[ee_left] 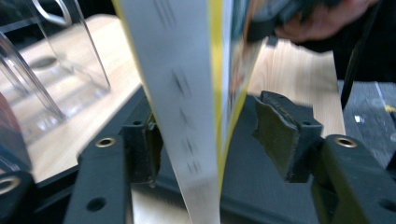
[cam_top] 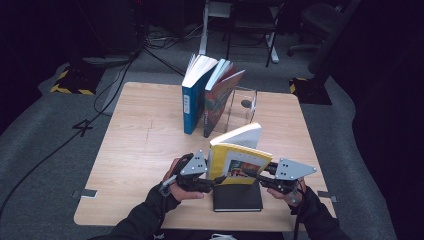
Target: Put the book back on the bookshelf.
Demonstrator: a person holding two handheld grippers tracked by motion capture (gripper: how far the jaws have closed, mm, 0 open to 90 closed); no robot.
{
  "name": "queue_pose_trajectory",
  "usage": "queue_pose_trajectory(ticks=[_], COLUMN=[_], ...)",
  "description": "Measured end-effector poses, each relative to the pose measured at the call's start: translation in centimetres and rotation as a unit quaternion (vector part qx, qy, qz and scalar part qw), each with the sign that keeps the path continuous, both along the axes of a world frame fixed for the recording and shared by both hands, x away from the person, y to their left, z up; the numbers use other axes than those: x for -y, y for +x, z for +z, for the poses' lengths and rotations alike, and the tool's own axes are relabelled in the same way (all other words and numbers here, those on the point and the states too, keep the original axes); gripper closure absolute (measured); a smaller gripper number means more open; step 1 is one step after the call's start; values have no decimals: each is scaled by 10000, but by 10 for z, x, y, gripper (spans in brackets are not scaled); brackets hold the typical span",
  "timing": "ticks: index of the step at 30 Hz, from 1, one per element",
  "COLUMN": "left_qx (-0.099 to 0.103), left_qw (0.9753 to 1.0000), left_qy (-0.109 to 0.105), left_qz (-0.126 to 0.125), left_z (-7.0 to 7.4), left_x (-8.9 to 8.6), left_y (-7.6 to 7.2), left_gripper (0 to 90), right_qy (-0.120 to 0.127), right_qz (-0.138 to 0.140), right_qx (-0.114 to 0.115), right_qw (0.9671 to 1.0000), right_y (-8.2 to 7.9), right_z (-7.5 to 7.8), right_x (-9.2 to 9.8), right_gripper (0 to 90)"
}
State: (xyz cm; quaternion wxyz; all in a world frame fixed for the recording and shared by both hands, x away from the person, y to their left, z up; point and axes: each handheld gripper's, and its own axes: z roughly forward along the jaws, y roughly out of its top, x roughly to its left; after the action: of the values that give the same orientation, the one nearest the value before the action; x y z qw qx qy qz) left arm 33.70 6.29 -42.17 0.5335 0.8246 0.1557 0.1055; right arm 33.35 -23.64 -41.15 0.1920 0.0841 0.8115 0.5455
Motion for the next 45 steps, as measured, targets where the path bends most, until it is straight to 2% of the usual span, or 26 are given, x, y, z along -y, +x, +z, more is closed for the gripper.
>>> queue_pose_trajectory(ticks=[5, 9, 12, 17, 25, 30, 37, 41, 42, 45], left_qx=[140, 196, 199, 320, 394, 500, 456, 488, 441, 412], left_qw=[9998, 9997, 9996, 9990, 9979, 9978, 9979, 9982, 9984, 9986], left_qy=[-119, -111, -195, -323, -503, -421, -457, -353, -353, -293], left_qz=[-79, -99, -97, -53, -142, -106, -53, -17, -73, -163], left_z=[14, 18, 21, 28, 40, 54, 70, 72, 73, 74], left_x=[5, 11, 14, 14, 19, 26, 27, 27, 26, 26], left_y=[2, 3, 5, 5, 4, 4, 7, 9, 10, 12], left_gripper=[464, 458, 455, 496, 544, 537, 551, 674, 709, 736], right_qy=[21, 26, 63, 92, 52, 85, 116, 118, 121, 84], right_qz=[-78, -166, -291, -443, -822, -864, -888, -889, -894, -909], right_qx=[20, 35, 26, -60, -95, -155, -208, -236, -243, -263], right_qw=[10000, 9999, 9996, 9990, 9966, 9961, 9958, 9957, 9956, 9955], right_y=[-2, -2, -1, 4, 12, 14, 15, 16, 16, 17], right_z=[1, 1, 1, -2, -9, -11, -11, -12, -12, -12], right_x=[7, 14, 19, 26, 26, 27, 28, 28, 28, 28], right_gripper=[762, 720, 693, 617, 501, 486, 478, 470, 470, 466])
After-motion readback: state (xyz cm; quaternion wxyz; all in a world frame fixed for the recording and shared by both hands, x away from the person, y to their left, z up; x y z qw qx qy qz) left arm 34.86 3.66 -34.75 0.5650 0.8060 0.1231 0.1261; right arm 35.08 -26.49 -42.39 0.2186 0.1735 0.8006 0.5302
